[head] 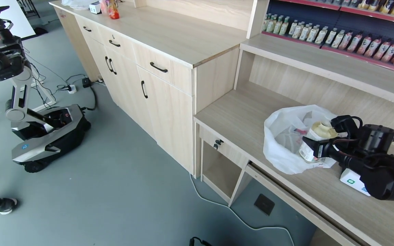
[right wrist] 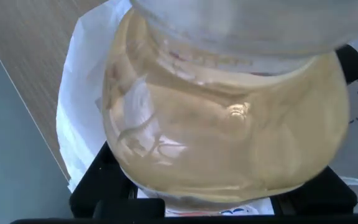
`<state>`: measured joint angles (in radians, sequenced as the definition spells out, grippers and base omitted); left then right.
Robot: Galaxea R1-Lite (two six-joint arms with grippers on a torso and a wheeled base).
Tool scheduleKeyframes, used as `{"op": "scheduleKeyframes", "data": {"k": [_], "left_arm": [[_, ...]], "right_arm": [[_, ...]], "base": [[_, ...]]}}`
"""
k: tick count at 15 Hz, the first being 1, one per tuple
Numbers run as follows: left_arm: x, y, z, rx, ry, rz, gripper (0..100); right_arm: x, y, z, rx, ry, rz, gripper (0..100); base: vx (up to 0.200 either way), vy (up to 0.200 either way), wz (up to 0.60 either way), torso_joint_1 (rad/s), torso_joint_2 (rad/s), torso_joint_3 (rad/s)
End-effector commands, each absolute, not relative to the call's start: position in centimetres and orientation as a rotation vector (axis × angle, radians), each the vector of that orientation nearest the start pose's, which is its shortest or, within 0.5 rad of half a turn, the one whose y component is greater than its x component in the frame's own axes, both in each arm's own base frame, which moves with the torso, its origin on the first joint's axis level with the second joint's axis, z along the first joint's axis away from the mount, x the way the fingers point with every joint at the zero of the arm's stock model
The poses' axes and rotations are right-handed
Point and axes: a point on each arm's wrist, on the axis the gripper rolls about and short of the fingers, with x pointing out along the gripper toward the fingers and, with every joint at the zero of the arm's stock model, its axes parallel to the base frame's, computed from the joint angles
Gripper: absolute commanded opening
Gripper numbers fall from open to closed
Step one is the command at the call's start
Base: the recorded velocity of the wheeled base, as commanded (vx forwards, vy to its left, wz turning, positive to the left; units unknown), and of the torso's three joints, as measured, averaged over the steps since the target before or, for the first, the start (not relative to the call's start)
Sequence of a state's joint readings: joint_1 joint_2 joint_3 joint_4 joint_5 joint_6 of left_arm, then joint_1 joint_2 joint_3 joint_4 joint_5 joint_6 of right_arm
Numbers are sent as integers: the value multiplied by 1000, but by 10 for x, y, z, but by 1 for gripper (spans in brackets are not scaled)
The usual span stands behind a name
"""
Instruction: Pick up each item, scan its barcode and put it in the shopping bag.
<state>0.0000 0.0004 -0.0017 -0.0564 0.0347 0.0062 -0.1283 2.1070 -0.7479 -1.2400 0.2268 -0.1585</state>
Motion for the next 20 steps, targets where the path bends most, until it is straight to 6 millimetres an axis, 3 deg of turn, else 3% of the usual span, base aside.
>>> {"op": "scheduleKeyframes", "data": {"k": [1,2,3,5,6,7,10,12,14,16,18,20], "left_arm": [[-23,1,82,5,-58,35,100],[-23,1,82,7,-58,35,100],[-23,1,82,5,-58,35,100],[-23,1,82,5,-58,35,100],[-23,1,82,5,-58,35,100],[-23,1,82,5,-58,35,100],[-23,1,82,5,-58,35,100],[-23,1,82,5,-58,35,100],[-23,1,82,5,-58,35,100],[-23,1,82,5,-58,35,100],[-23,1,82,5,-58,35,100],[-23,1,82,5,-58,35,100]], "right_arm": [[376,-43,73,-130,131,110,0],[392,-42,75,-116,98,114,0],[394,-42,74,-117,95,114,0],[402,-43,56,-118,122,119,0],[402,-43,56,-120,120,119,100],[403,-43,44,-119,125,116,100],[402,-43,46,-128,107,116,100],[390,-41,93,-144,44,113,100],[333,-43,160,-196,2,84,100],[259,-54,201,-284,0,-9,100],[201,-71,230,-318,22,-154,100],[163,-89,238,-287,77,-306,100]], "base": [[0,0,0,0,0,0],[0,0,0,0,0,0],[0,0,0,0,0,0],[0,0,0,0,0,0],[0,0,0,0,0,0],[0,0,0,0,0,0],[0,0,0,0,0,0],[0,0,0,0,0,0],[0,0,0,0,0,0],[0,0,0,0,0,0],[0,0,-600,0,2,2],[0,0,-600,2,7,5]]}}
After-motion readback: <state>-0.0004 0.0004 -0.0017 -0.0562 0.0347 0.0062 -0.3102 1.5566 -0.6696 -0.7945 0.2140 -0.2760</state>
